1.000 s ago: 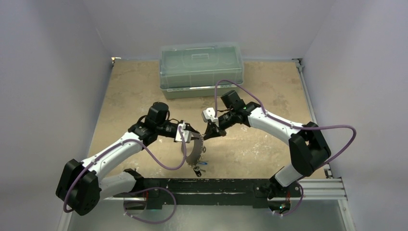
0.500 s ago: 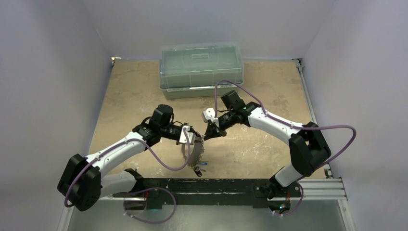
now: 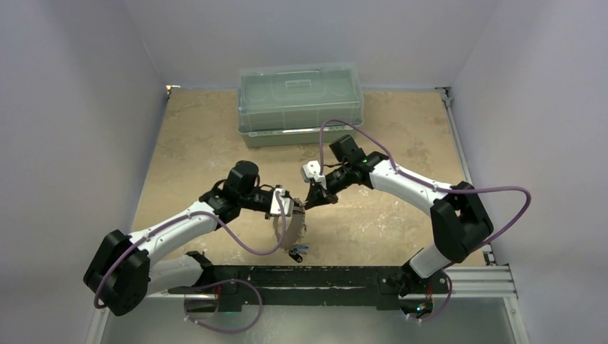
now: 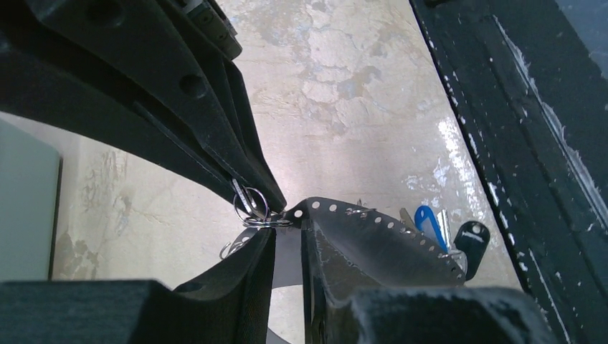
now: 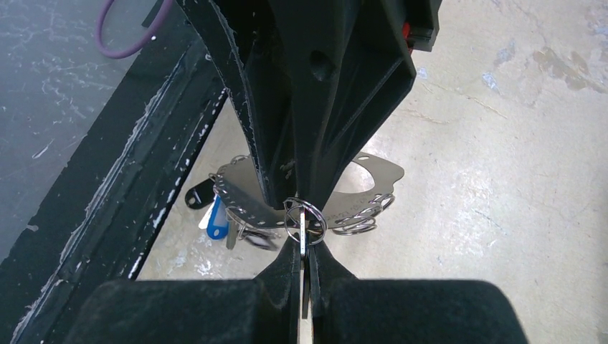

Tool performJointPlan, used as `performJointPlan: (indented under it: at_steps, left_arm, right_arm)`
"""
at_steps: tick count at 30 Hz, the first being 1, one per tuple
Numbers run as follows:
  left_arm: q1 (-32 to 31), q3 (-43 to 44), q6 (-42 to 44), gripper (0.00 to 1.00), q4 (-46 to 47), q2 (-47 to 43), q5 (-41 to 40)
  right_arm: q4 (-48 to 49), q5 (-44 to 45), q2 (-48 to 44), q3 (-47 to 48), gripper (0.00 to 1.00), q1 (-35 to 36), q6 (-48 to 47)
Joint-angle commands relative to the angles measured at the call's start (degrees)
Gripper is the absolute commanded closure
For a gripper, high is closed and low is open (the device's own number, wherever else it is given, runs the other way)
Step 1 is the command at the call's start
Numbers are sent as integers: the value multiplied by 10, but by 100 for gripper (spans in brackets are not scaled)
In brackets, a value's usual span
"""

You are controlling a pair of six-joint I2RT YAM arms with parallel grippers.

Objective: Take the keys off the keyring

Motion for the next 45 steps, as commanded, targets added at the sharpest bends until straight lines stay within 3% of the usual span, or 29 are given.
performJointPlan:
  at_steps: [1, 9, 20, 30, 38, 45]
  left_arm:
    - [-9, -18, -94, 81, 101, -19, 2]
    - [-10, -37, -186, 100, 150, -34, -26]
    - [-9, -66, -359, 100, 194, -57, -126]
    - [7, -72, -469, 100, 241, -41, -143]
    - [4, -78, -473, 100, 284, -39, -108]
    - [-13, -74, -368, 100, 265, -57, -60]
  right_arm:
    - [25, -14, -16, 19, 100, 4, 3]
    - [25, -12, -14, 19, 100, 4, 5]
    - [-8, -2, -22, 20, 100, 2, -23]
    - [-16, 6, -26, 20, 100, 2, -34]
    - [-9, 7, -20, 25, 100, 5, -29]
    - [-11, 9, -17, 30, 100, 5, -32]
